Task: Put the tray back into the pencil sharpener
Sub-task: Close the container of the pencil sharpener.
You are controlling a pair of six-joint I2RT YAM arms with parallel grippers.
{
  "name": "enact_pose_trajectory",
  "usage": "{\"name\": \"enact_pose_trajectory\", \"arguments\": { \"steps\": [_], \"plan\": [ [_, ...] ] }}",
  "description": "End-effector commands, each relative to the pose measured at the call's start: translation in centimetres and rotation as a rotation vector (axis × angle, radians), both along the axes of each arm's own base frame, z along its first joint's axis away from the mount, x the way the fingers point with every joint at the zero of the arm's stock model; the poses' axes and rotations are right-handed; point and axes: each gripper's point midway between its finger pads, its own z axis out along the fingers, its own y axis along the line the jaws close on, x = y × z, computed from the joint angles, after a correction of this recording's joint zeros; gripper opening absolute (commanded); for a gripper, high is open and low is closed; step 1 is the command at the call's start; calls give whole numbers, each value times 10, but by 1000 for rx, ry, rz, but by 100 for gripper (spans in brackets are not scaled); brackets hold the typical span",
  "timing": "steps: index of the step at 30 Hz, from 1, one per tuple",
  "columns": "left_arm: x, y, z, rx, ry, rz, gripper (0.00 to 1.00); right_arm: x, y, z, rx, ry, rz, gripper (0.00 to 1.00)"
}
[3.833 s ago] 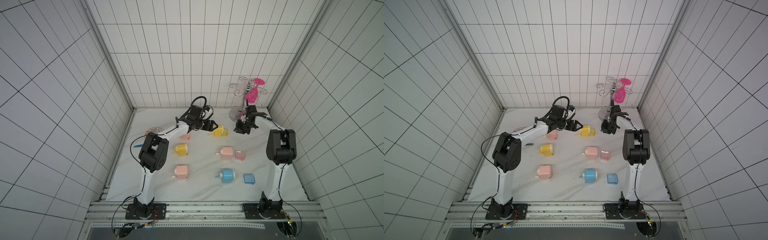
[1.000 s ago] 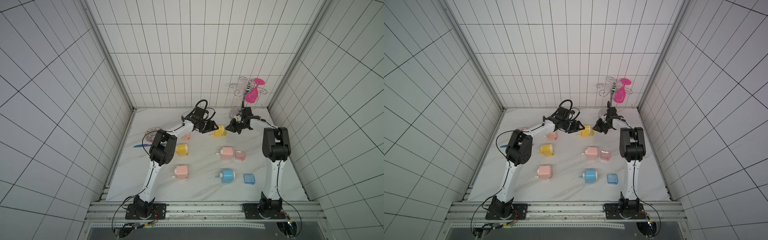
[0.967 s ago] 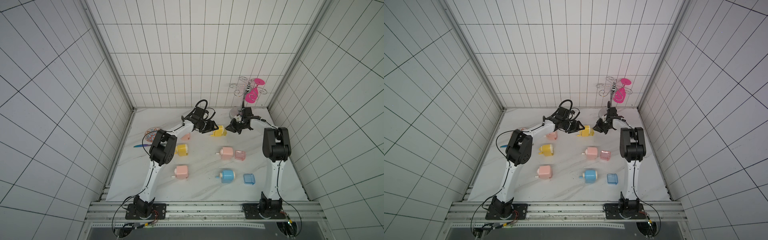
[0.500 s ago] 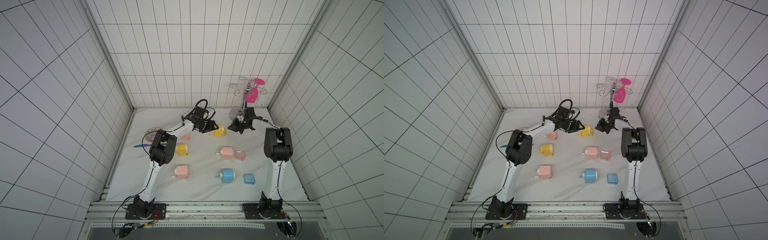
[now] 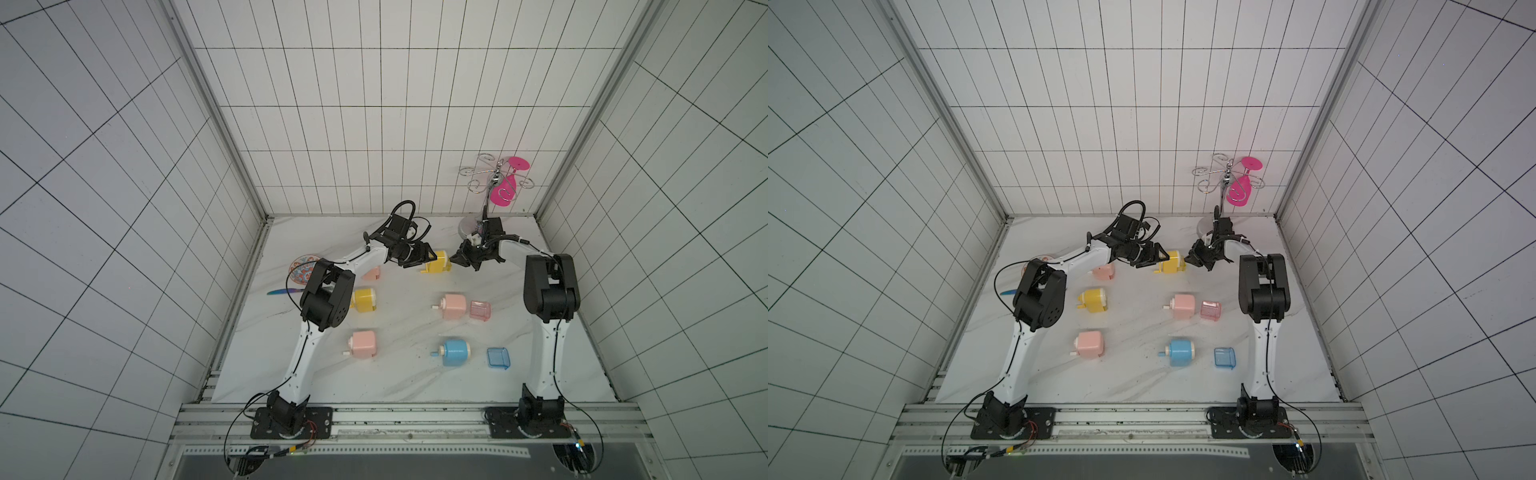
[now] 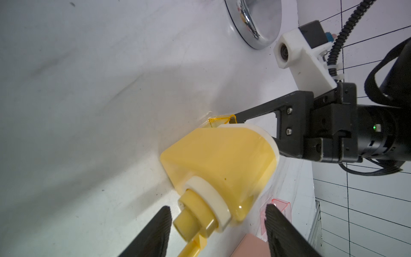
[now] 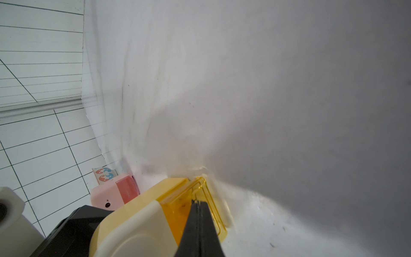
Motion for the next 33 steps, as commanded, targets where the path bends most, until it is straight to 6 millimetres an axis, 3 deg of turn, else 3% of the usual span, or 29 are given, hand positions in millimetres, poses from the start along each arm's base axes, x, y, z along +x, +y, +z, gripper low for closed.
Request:
{"name": "enact_pose_trajectory", "arguments": {
  "steps": [1, 24, 33],
  "plan": [
    [3, -5, 0, -9, -10, -11, 70, -11, 11, -6, 24, 25, 33, 4],
    [1, -8, -10, -9, 8, -20, 70, -20, 27, 10, 72, -1, 79, 4],
    [3, -9, -12, -9, 12, -18, 70, -23, 28, 4, 64, 11, 83, 4]
  ]
}}
